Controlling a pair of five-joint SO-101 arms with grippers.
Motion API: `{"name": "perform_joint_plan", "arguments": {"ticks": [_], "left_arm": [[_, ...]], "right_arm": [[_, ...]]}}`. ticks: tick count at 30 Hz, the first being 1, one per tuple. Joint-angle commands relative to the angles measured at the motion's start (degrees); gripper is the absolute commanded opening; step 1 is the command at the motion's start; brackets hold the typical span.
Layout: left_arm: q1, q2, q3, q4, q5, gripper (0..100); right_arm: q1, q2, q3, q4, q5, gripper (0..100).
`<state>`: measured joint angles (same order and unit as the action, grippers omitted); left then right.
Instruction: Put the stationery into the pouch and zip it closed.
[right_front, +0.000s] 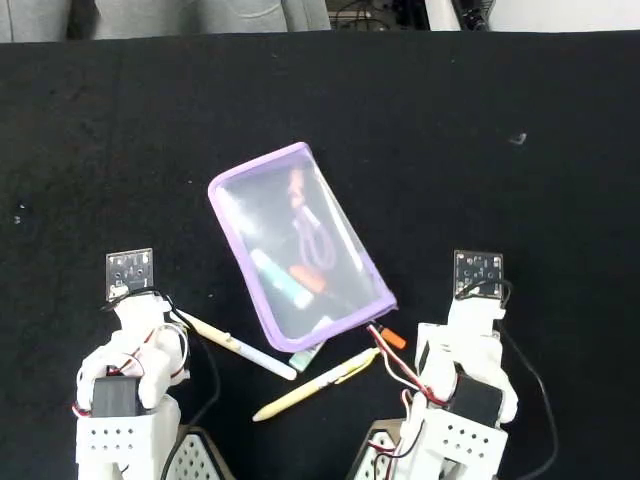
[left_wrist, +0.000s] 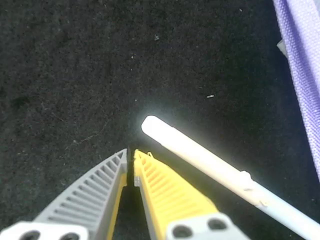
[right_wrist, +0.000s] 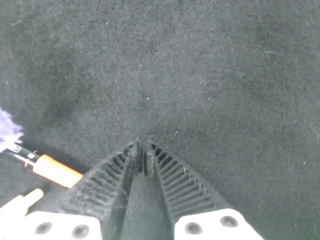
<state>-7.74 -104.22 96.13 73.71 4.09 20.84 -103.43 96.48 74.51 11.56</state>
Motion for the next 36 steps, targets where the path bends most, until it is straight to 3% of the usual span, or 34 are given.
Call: {"name": "perform_joint_plan", "arguments": {"ticks": [1, 22, 36], "left_arm": [[-0.48, -0.09, 1.27, -0.7, -0.44, 3], [-0.48, -0.09, 1.27, -0.7, -0.44, 3], [-0.48, -0.09, 1.27, -0.7, -0.44, 3]], "right_arm": [[0.26, -4.97, 0.04, 0.18, 0.0, 1.2], [-0.26, -4.97, 0.04, 0.18, 0.44, 1.5], [-18.73, -5.05, 0.04, 0.18, 0.18, 1.2]]}}
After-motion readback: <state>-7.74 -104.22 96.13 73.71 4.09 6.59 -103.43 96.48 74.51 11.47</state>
